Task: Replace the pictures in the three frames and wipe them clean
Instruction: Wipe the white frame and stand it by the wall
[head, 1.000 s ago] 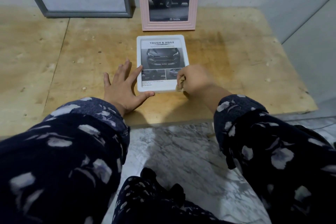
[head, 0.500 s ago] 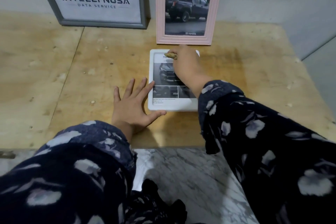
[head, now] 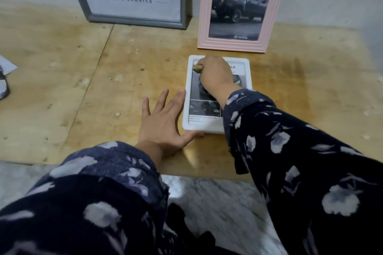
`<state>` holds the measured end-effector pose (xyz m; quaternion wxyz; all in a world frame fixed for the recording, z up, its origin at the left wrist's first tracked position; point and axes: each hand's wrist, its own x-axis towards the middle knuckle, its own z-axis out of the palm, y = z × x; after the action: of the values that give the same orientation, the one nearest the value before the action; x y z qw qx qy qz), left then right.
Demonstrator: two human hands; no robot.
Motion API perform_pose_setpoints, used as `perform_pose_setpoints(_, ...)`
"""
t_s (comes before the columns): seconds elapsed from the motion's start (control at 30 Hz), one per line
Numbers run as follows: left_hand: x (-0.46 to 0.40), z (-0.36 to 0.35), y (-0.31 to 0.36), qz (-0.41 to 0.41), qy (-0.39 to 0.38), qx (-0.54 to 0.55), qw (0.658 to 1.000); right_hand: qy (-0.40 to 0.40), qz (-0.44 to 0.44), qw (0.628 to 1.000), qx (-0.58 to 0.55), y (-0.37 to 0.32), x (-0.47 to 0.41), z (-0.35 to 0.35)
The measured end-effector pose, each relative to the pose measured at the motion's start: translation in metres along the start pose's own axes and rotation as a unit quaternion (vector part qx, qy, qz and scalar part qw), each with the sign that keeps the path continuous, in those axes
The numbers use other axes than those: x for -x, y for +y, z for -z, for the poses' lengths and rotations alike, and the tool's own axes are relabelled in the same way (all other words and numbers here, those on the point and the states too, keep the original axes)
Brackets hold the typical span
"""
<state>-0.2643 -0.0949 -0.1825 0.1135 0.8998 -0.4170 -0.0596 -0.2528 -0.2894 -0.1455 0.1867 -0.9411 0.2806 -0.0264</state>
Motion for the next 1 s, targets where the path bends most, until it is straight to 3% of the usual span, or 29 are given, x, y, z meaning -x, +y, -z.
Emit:
perform_pose_setpoints(0.27, 0.001, 0.0, 0.0, 0.0, -0.011, -0.002, 1.0, -0.018, 0.043, 0.999, 0.025, -0.001, 0.06, -0.008)
perform_pose_setpoints(0.57, 0.0, -0.001, 0.0, 0.0, -0.016, -0.017, 1.0, -0.052, 0.085, 0.995, -0.026, 0.005, 0.109, -0.006)
perform_pose_setpoints(0.8, 0.003, -0.001, 0.002, -0.003, -0.011, -0.018, 1.0, -0.179, 0.077, 0.981, -0.007, 0.005, 0.097, 0.017)
perform_pose_setpoints(0.87, 0.002, 0.0, 0.002, -0.004, -0.01, -0.022, 1.0, -0.152, 0.045, 0.987, -0.039, 0.007, 0.076, 0.03)
perform_pose_setpoints(1.0, 0.002, -0.001, 0.001, -0.001, 0.0, -0.014, 1.0, -0.01, -0.016, 0.997, -0.07, 0.009, 0.028, 0.044)
